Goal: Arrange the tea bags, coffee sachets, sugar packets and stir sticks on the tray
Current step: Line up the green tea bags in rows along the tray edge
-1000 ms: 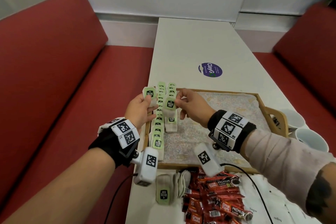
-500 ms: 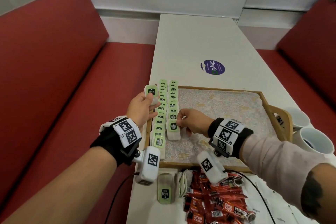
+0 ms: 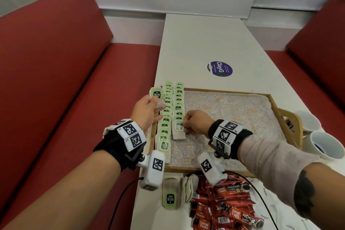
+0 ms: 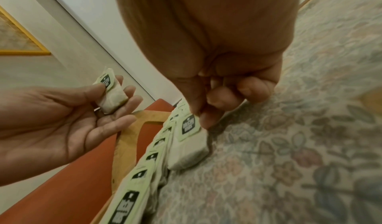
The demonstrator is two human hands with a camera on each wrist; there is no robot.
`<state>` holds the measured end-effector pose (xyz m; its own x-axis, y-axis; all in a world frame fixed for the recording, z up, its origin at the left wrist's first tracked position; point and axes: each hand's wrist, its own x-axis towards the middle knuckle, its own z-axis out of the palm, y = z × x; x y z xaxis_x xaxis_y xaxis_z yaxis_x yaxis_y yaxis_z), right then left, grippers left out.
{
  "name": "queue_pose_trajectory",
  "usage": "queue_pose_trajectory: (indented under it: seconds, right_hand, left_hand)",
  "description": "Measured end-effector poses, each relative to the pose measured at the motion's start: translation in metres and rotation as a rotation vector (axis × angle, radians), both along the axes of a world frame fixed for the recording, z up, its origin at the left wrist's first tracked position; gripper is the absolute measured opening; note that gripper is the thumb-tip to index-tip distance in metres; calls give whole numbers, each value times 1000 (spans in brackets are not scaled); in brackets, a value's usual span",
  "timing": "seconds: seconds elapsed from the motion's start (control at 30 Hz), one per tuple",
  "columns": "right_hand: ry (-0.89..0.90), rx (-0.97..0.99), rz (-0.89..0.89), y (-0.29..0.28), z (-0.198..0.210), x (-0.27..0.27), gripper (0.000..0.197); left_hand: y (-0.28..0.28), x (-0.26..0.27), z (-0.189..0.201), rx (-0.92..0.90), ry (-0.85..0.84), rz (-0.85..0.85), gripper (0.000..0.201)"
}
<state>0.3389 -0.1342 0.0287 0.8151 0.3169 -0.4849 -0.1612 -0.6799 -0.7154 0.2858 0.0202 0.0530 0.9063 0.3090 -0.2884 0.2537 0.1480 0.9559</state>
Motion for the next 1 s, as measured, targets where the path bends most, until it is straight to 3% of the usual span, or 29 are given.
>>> queue_pose_trajectory:
  seconds: [0.27, 0.47, 0.8, 0.9, 1.0]
  right_hand:
    - [-48, -58, 25, -3, 5, 1, 23]
    - [42, -179, 207, -6, 10, -6, 27]
    - [-12, -227, 287, 0, 3, -7, 24]
    - [-41, -188, 269, -2, 13, -6, 24]
    - [-152, -12, 177, -1, 28, -3, 20]
  left_hand:
    - [1, 0, -2, -10, 0, 0, 20]
    - [1, 1, -3, -10, 0, 4, 21]
    - [4, 2, -4, -16, -7, 24, 19]
    - [5, 2, -4, -10, -17, 24, 18]
    - [8, 1, -3, 29, -26, -16, 16]
